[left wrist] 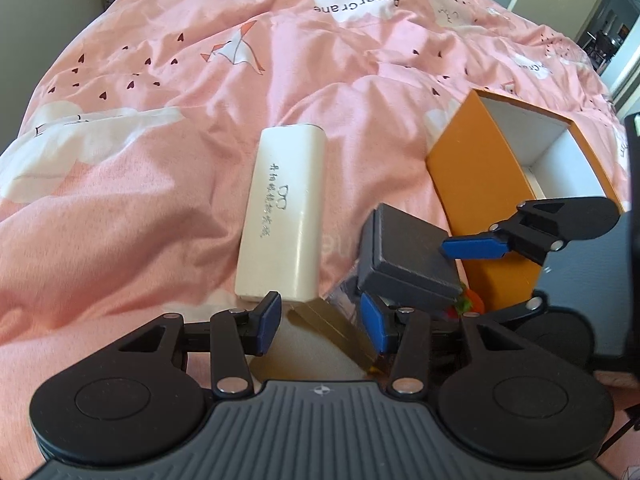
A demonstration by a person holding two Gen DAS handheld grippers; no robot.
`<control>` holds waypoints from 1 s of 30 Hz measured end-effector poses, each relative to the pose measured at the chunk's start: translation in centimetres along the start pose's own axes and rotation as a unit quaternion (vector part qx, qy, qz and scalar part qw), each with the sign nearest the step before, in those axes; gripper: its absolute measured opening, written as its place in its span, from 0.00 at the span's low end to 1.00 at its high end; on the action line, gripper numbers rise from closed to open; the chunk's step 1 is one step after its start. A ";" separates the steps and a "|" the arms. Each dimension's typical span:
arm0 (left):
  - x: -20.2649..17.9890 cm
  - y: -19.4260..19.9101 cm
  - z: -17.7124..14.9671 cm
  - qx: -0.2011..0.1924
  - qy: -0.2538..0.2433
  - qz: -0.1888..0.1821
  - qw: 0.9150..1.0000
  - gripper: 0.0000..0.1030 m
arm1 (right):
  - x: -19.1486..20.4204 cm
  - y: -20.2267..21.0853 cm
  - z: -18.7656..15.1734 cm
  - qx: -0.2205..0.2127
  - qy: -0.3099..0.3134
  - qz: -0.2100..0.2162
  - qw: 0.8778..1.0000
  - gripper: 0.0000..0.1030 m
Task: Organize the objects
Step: 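Grasp the dark gray box with right tool while left grasps small brown box, then carry the dark gray box into the orange box while left carries brown box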
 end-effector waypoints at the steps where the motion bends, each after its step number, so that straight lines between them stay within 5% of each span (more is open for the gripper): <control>1: 0.1 -0.1 0.2 0.001 0.002 -0.001 1.000 0.53 | 0.0 -0.3 0.2 0.002 0.002 -0.001 1.000 0.67; 9: 1.1 -0.6 1.2 0.014 0.015 -0.019 1.000 0.53 | -0.6 -2.1 1.0 0.018 -0.006 -0.010 1.000 0.69; 17: 0.6 -0.9 1.5 0.026 0.003 -0.025 0.999 0.52 | -1.9 0.3 1.0 -0.005 -0.027 -0.010 1.000 0.42; 24: -1.4 -2.0 1.9 0.057 -0.066 -0.036 0.996 0.61 | -4.4 4.4 0.2 -0.066 -0.078 -0.002 0.995 0.36; 30: -4.8 -2.7 1.1 0.086 -0.183 -0.043 0.978 0.71 | -5.9 8.7 -1.2 -0.123 -0.121 0.016 0.985 0.36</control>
Point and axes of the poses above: each gripper's, at about its wrist camera, not at the fingertips, and y roughly against the way its jaws point, x to its left, z to its top, the point moved 2 cm from there along -y, roughly the way its jaws point, and after that the axes turned 4 degrees about y, right-handed, at the moved point
